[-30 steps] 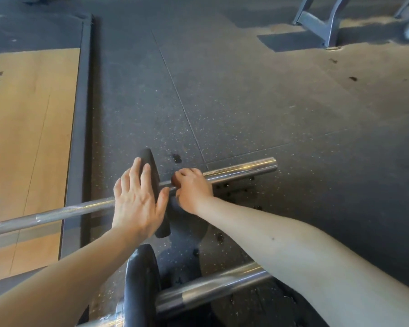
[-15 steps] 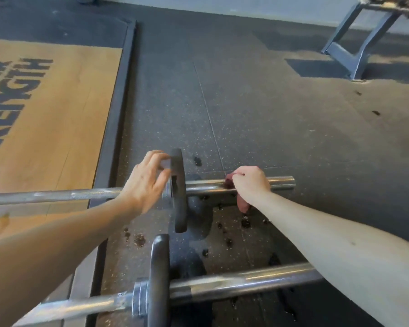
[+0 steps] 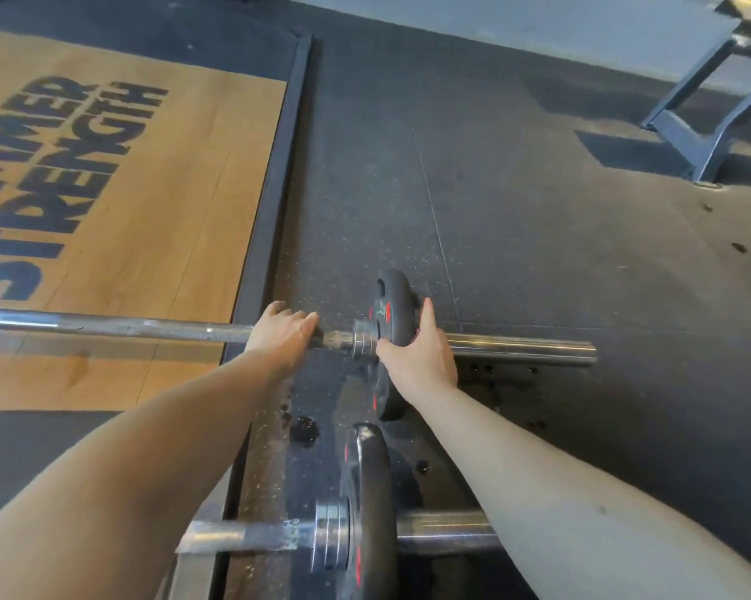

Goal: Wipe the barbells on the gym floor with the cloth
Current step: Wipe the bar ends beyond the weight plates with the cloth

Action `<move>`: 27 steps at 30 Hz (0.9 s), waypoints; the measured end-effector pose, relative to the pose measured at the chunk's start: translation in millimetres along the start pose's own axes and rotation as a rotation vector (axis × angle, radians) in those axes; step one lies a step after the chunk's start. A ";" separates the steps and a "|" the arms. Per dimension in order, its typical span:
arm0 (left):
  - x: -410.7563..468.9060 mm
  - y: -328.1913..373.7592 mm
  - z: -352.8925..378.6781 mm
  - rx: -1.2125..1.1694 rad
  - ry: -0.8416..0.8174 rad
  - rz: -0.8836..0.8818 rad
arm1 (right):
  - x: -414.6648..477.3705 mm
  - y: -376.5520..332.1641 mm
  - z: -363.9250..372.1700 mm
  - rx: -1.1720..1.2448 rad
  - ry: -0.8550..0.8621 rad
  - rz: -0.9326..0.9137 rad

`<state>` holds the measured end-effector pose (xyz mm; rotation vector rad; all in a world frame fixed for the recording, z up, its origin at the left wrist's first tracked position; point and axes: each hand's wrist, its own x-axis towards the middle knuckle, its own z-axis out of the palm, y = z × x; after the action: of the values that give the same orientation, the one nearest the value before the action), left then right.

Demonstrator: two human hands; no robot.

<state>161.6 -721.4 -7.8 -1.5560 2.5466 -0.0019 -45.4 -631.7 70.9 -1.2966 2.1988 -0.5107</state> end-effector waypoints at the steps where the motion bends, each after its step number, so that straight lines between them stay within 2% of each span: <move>1: -0.8 -0.4 -0.8 -0.012 0.007 0.004 | -0.7 0.0 2.4 -0.042 0.029 -0.067; 4: -3.9 0.1 0.8 -0.033 -0.003 0.003 | -0.6 3.9 9.5 -0.169 0.117 -0.291; 7: -8.4 7.6 5.2 -0.029 -0.025 -0.029 | -1.6 6.8 16.5 -0.182 0.149 -0.359; 14: -22.2 18.7 -2.9 0.043 -0.056 -0.062 | -4.6 10.6 9.3 -0.147 0.108 -0.321; 18: -45.4 29.2 -30.7 0.035 -0.030 -0.041 | -8.0 16.7 -9.2 -0.136 0.001 -0.254; 21: -67.9 27.5 -55.9 0.069 -0.015 -0.030 | -18.0 23.8 -36.1 -0.090 0.012 -0.205; 27: -126.6 23.8 -125.1 0.235 -0.145 -0.006 | -88.2 14.1 -98.5 -0.102 0.040 -0.185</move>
<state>180.3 -608.6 130.6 -1.4202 2.3348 -0.1750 -80.5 -542.1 162.6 -1.5665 2.1734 -0.5029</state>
